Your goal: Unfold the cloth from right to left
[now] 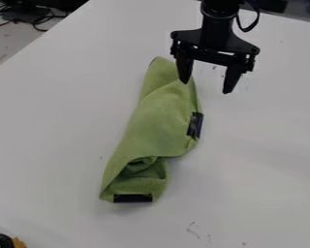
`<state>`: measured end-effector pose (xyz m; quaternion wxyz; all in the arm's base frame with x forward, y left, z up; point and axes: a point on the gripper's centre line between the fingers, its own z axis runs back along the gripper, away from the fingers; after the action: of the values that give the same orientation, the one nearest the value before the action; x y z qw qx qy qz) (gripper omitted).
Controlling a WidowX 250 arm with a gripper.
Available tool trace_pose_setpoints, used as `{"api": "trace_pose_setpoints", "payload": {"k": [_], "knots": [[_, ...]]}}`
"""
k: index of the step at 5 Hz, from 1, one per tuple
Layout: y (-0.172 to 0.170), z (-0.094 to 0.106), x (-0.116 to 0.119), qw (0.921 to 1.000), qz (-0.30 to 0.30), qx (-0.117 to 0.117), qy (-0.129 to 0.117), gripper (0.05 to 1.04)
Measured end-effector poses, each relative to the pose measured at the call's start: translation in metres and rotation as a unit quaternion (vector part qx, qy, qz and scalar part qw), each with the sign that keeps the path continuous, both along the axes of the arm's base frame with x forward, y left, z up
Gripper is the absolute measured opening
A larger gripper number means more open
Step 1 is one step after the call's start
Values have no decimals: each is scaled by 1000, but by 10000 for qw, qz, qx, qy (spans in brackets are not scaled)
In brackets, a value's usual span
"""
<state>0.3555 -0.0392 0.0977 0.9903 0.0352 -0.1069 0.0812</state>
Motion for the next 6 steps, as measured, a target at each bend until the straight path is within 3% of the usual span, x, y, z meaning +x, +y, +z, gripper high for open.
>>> {"api": "trace_pose_setpoints", "payload": {"k": [1,2,4,5,6], "knots": [[0,-10,-1,9999,12,4,123,1001],[-17,-34,1,9995,-153,-44,280,1001],[-31,-71,2,9991,-202,-147,334,1001],[-19,-82,6,9990,-175,-210,363,1001],[-2,-71,10,9984,-118,122,530,1001]]}}
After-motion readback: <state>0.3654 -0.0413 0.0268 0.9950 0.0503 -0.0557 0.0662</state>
